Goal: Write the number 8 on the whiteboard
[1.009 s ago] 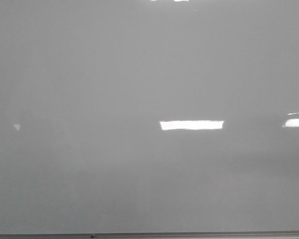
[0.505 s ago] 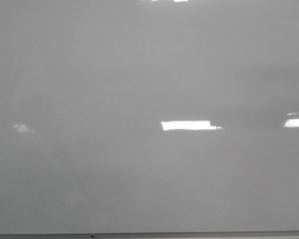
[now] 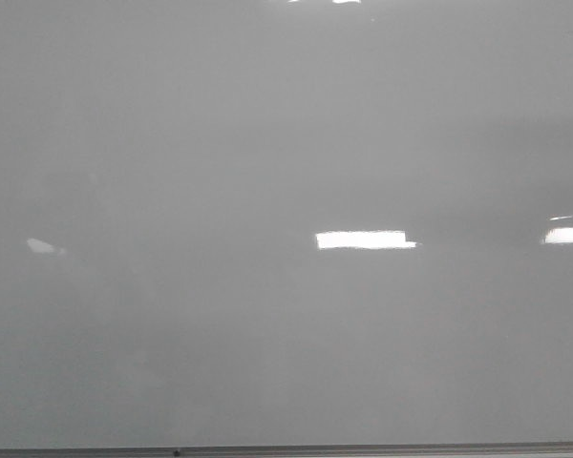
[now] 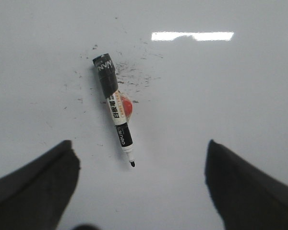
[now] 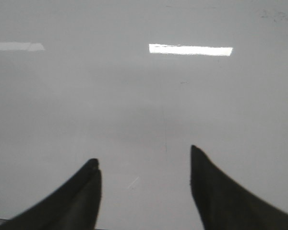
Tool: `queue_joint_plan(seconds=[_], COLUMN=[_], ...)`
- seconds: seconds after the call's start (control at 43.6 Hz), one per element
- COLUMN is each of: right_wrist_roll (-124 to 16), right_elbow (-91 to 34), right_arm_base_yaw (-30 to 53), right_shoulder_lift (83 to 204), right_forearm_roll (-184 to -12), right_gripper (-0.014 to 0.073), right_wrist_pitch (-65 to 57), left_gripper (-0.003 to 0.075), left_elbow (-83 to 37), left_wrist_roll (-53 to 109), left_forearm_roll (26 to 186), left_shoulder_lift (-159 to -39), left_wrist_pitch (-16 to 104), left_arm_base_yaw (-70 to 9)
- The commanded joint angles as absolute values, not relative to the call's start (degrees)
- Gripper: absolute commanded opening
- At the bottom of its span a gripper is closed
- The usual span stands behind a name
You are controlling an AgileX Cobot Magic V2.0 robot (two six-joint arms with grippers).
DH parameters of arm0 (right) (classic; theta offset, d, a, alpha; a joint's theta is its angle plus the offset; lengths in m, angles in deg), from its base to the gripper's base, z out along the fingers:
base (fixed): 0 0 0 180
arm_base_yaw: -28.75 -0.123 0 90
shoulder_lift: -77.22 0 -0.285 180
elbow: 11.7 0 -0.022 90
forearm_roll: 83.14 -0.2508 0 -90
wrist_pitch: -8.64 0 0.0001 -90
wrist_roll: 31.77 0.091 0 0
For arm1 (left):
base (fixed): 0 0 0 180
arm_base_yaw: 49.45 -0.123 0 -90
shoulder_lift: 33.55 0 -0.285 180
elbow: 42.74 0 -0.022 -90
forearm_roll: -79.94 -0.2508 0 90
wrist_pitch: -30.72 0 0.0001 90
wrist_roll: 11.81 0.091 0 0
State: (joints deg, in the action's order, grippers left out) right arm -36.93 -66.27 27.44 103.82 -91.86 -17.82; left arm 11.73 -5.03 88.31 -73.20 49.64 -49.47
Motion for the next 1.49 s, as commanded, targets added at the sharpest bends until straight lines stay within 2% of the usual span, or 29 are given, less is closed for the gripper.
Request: queue_joint_plan(seconds=[0.0,0.184,0.551,0.826,1.262,1.353,1.468], right_wrist_roll=[-37.07,-37.07,-37.07,-37.07,-37.07,-37.07,-37.07], right_elbow=[-64.13,-64.13,-64.13,-64.13,-64.13,-64.13,-64.13], right_arm_base_yaw=[27.22,27.22,27.22,27.22,27.22,27.22,27.22], right_shoulder_lift=[104.75,104.75,104.75,104.75,104.75,104.75,104.75], right_forearm_roll=[-92.20,-92.20,-92.20,-92.20,-92.20,-92.20,-92.20], right_gripper=[0.0583,0.0580,0.0580,0.0580,0.0580,0.0580,0.0580], right_wrist_pitch=[-13.05,-13.00,-13.05,-13.10,-13.44,-13.44,-13.44], left_gripper=[0.0692,0.0690,0.0690,0.0690,0.0688,0.0647,0.0506], left_elbow=[9.66,9.27,-1.11,-5.03,-5.03,-5.03,-5.03], left_wrist_roll=[-5.64,-6.60,-11.07,-10.98,-10.98,-10.98,-10.98], left_forearm_roll=[89.06,91.00,91.21,90.59,90.59,90.59,90.59], left_shoulder_lift=[-73.68,-75.60,-101.54,-115.73,-123.67,-123.67,-123.67], left_wrist_pitch=[45.56,46.49,51.87,43.68,35.48,35.48,35.48], left_arm_base_yaw=[-49.44,-49.55,-54.41,-53.69,-53.69,-53.69,-53.69])
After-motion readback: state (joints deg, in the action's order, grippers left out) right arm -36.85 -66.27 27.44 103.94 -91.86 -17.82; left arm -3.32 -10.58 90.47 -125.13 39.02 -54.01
